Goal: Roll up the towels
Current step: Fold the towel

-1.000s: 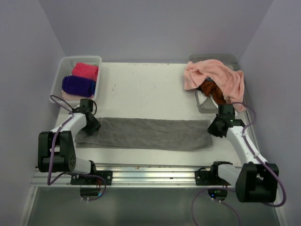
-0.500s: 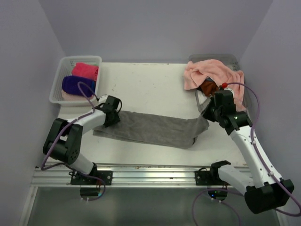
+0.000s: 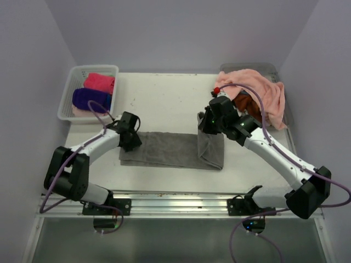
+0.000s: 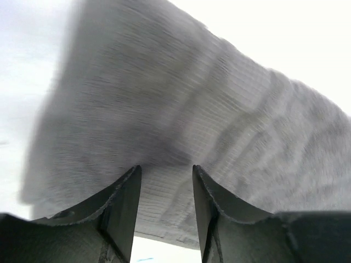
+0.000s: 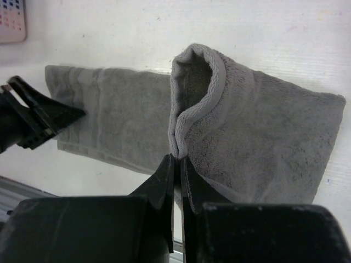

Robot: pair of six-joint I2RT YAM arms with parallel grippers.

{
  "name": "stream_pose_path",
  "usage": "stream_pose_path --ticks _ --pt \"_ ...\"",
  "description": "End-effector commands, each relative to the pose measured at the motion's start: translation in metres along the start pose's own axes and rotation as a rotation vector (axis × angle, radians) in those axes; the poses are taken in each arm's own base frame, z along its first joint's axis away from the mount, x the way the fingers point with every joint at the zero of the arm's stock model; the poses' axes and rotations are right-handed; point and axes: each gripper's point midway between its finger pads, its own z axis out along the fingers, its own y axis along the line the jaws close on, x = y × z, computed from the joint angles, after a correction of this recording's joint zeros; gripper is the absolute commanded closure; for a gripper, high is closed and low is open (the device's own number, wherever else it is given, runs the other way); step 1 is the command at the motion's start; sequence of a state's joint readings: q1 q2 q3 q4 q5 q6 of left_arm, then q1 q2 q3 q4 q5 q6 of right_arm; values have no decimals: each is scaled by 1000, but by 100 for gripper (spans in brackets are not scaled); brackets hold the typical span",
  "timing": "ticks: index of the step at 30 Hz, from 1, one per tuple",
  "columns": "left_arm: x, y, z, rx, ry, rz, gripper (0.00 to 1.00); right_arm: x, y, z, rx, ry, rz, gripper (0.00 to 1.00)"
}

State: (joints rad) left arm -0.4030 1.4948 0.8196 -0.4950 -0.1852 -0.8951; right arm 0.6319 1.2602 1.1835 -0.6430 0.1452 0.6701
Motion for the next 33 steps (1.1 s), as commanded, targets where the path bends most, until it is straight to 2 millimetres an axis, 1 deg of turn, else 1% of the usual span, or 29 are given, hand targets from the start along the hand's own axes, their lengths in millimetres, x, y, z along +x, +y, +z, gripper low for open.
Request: stream_pose_path --ticks 1,2,5,6,7,8,10,11,12,13,14,16,17,19,20,23,24,26,28,29,30,31,32,33 --pt "-6 52 -13 -114 16 -87 56 -19 24 0 -65 -53 24 100" --pt "-8 64 -13 -144 12 -109 57 -19 25 1 -68 -55 21 100" --pt "-5 74 -12 -171 27 -125 57 -18 25 2 -63 -51 15 100" --pt "0 78 -11 -180 38 -128 57 -19 25 2 -61 -54 15 100" --pt "1 79 -10 -187 37 -136 51 -18 25 3 -61 -49 14 100" --pt "4 83 -10 -198 39 -140 48 -17 24 5 -58 -43 13 100" --pt "7 86 -9 -204 40 -145 44 -14 25 7 -60 -32 9 100" --pt "7 86 -8 -200 36 -149 44 -13 25 9 -60 -24 7 100" --pt "10 87 -7 -198 40 -150 45 -12 26 10 -64 -20 1 100" --pt "13 87 -5 -195 48 -148 51 -11 29 11 -73 -15 -3 100" --pt "15 83 -2 -175 56 -150 54 -9 32 11 -79 -9 -11 100" --pt "28 84 4 -164 100 -148 58 -6 41 11 -98 0 -34 100" --pt "34 76 6 -133 114 -141 58 -5 45 12 -107 6 -42 100" --pt "47 67 9 -128 135 -135 58 -4 54 11 -125 15 -68 100" --pt "57 53 8 -98 150 -90 58 -1 58 11 -140 26 -79 100" --pt "70 27 10 -46 185 -29 57 5 71 11 -170 46 -111 100" --pt "67 20 8 -36 180 -16 57 5 76 9 -185 51 -121 100" --pt "63 18 4 -39 166 13 57 13 85 12 -200 79 -146 100" --pt "43 8 -7 -16 109 36 57 14 95 10 -220 82 -166 100" --pt "35 15 -13 -52 90 44 56 21 99 14 -220 103 -182 100" --pt "22 9 -20 -40 62 44 56 18 103 13 -224 99 -189 100" --pt "13 10 -28 -33 41 57 56 19 106 13 -228 103 -198 100" --pt "3 19 -32 -52 28 34 56 21 106 15 -227 111 -202 100" --pt "-7 24 -36 -55 13 20 56 19 109 15 -236 108 -205 100"
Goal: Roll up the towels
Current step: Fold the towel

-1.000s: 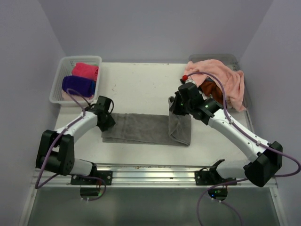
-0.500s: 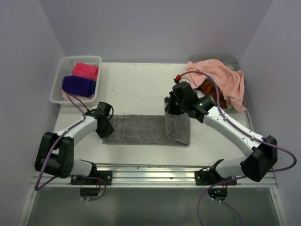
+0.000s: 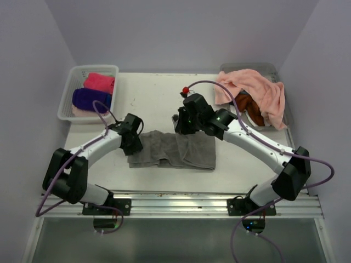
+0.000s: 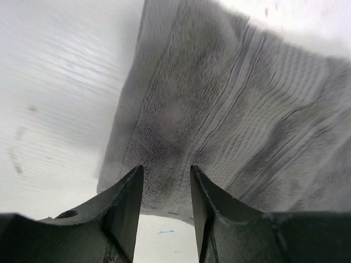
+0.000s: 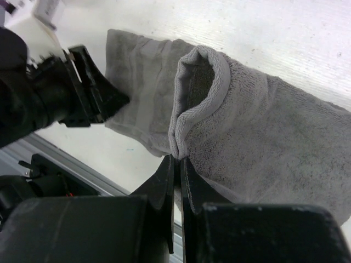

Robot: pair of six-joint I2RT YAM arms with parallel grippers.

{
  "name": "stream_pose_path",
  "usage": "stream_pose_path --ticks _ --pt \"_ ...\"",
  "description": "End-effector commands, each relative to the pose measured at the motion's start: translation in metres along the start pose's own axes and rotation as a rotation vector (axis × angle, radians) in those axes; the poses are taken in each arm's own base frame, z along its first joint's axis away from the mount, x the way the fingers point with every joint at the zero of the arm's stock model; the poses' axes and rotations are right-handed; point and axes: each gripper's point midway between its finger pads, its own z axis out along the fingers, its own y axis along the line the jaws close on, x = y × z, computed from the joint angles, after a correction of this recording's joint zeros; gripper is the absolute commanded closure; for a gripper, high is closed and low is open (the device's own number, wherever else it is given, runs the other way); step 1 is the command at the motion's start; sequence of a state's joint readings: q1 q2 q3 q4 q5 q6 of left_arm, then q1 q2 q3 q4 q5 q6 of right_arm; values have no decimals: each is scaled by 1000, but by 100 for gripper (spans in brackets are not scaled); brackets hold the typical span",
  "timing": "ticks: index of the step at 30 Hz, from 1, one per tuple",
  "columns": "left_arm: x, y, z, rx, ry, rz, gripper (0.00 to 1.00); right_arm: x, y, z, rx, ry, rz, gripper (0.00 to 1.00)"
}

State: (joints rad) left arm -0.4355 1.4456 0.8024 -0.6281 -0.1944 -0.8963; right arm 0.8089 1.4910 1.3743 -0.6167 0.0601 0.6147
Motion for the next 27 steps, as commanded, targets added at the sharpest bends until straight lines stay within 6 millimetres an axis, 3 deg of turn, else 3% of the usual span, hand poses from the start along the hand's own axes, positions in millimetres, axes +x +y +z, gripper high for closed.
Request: stream_pose_path --ticks 1,2,5,11,19,23,27 --pt "-37 13 -27 12 -68 -28 56 -13 22 -7 -72 -20 -40 100" --pt "-48 30 -27 -25 -88 -70 56 -12 24 -6 -79 -12 -46 100" --pt "-59 59 -21 -97 -98 -108 56 -15 38 -7 -108 -15 -72 100" --pt "-57 93 5 -214 -50 -160 57 -9 75 6 -178 17 -124 100" --pt "-44 95 28 -202 1 -176 58 5 121 45 -217 59 -167 100" --pt "-43 93 29 -187 -2 -178 58 16 131 70 -205 95 -181 100" --pt "-44 93 30 -187 -1 -174 58 19 144 81 -218 107 -178 100"
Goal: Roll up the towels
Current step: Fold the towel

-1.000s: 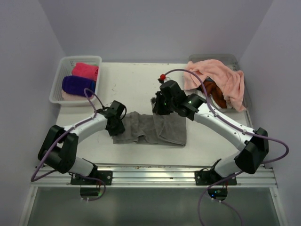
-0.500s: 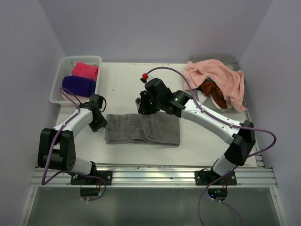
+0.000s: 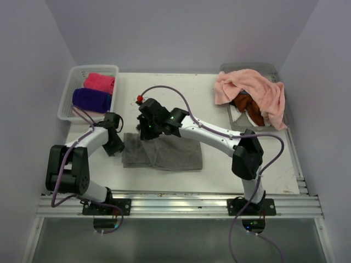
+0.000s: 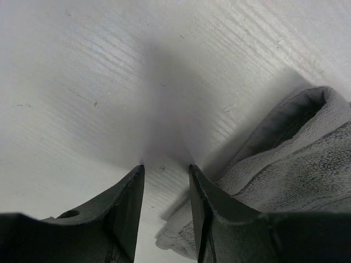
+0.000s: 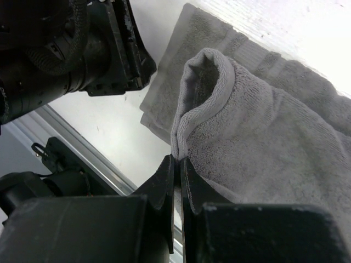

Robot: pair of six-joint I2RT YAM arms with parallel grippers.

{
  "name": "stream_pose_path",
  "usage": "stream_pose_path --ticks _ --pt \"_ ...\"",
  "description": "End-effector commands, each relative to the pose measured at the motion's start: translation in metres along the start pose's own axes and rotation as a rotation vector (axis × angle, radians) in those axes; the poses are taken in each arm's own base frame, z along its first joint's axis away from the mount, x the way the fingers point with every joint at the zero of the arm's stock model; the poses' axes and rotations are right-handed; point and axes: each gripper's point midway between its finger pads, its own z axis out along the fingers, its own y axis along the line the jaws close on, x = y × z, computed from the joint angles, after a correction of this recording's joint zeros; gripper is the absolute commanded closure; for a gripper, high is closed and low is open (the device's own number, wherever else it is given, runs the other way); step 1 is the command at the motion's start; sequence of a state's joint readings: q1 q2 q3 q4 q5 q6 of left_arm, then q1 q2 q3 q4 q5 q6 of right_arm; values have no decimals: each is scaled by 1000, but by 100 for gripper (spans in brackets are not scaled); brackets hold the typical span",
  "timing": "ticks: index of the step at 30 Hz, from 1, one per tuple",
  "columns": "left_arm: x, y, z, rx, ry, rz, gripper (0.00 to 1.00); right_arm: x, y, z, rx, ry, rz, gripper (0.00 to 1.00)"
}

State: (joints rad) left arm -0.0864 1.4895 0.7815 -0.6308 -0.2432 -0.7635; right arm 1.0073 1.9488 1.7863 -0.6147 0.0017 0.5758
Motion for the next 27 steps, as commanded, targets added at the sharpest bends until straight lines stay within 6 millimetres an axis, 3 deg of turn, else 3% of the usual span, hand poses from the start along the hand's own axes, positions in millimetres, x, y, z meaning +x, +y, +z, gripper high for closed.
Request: stream_pose_path --ticks 1,12,17,19,20,21,24,25,26,27 --pt "1 -1 7 10 1 8 58 -19 26 -2 -72 -42 -9 100" --pt "4 0 9 15 8 14 58 -12 42 49 -67 -10 -4 100" --pt "1 1 8 14 -2 3 58 7 50 75 -93 46 15 100" --pt "-1 1 5 21 -9 -4 57 8 61 78 -148 60 24 88" --pt "-4 2 2 20 -22 -10 57 10 64 82 -162 73 30 76" --pt "-8 2 -3 24 -39 -15 55 6 69 80 -181 66 29 52" --pt "-21 13 -21 -5 -85 -38 51 -8 67 63 -174 24 5 26" --pt "-30 15 -28 -8 -112 -48 50 -15 61 59 -153 -7 5 25" --pt "-34 17 -33 -10 -126 -57 49 -9 49 60 -133 4 10 24" --pt "-40 22 -41 -7 -145 -74 49 -28 40 41 -133 -40 31 24"
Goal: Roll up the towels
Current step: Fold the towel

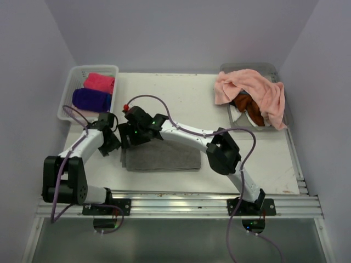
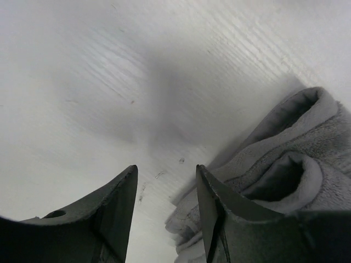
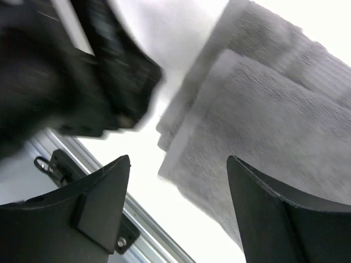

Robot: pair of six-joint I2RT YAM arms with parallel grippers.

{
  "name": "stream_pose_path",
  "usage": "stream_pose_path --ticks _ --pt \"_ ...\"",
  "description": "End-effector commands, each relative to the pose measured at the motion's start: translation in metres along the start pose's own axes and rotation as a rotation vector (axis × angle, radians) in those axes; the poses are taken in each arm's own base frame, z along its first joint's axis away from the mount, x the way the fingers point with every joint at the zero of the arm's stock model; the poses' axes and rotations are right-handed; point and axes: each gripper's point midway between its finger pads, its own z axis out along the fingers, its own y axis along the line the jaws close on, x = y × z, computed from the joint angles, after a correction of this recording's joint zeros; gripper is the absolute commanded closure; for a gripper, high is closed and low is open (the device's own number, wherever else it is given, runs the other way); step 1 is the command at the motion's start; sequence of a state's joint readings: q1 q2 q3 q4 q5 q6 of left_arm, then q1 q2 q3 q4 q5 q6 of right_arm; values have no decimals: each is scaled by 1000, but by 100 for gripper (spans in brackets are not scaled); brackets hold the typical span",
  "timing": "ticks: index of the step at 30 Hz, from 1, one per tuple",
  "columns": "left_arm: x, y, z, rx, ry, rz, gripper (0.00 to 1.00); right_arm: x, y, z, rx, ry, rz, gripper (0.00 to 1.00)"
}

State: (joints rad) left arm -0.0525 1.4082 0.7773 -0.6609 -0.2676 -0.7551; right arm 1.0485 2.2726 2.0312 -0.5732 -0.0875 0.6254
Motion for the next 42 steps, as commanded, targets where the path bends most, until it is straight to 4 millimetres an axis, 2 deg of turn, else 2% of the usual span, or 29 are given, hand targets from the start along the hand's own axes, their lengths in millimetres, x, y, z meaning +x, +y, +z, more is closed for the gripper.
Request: stream_pose_path --ticks 1,2,3,4,5,6,7,8,9,10,11,12,13,15,19,20,22,26,30,31,32,36,37,40,42 --pt "-38 9 -33 3 -117 -52 49 -52 1 -61 -51 -161 21 26" --pt "-42 9 -38 9 -130 -61 49 -41 -24 -60 -4 -144 47 28" --pt "-47 8 -45 26 -150 -64 49 -56 -39 -84 6 -200 72 36" --pt "-50 3 -50 60 -154 -60 49 -61 -51 -94 20 -233 85 40" --pt "-50 0 -54 85 -159 -40 49 -46 -79 -92 82 -210 102 44" --pt "-53 -6 -56 119 -165 -26 49 -51 -101 -102 116 -226 123 47" --pt "-48 -16 -58 172 -142 0 49 -51 -109 -119 133 -238 124 48" --pt "-46 -21 -58 198 -135 34 49 -41 -129 -121 187 -220 115 48" --pt "-44 -29 -58 227 -138 55 49 -43 -147 -130 238 -234 128 48" --pt "-36 -39 -58 273 -122 84 48 -39 -156 -139 266 -230 136 48" --pt "-33 -47 -60 310 -122 116 45 -28 -169 -140 289 -211 148 48" --pt "-31 -63 -64 378 -138 145 43 -27 -181 -144 300 -211 174 48" --pt "-19 -74 -66 451 -98 168 39 -26 -185 -149 305 -217 185 48" --pt "-20 -90 -73 547 -118 190 36 -18 -198 -150 333 -206 206 47" --pt "-15 -99 -66 589 -111 213 33 -9 -204 -150 341 -191 222 46" --pt "-12 -99 -56 566 -82 223 40 -8 -204 -148 338 -186 226 46" --pt "-13 -101 -49 548 -71 228 44 -8 -204 -147 335 -182 228 46" --pt "-10 -102 -33 515 -35 252 43 -9 -204 -147 340 -180 224 46" --pt "-6 -102 -28 498 -7 260 44 -9 -204 -144 335 -176 225 46" --pt "-5 -101 -27 495 -6 259 48 -9 -203 -144 332 -175 227 47" --pt "-7 -101 -30 499 -14 247 59 -9 -203 -144 330 -175 227 47" --pt "-18 -100 -45 504 -67 227 80 -9 -202 -145 329 -176 225 47" --pt "-21 -100 -47 501 -77 225 88 -10 -203 -144 329 -176 224 47" --pt "-27 -100 -53 492 -87 220 100 -11 -204 -144 337 -178 216 47" --pt "-34 -102 -62 497 -102 210 100 -9 -208 -144 353 -168 204 47"
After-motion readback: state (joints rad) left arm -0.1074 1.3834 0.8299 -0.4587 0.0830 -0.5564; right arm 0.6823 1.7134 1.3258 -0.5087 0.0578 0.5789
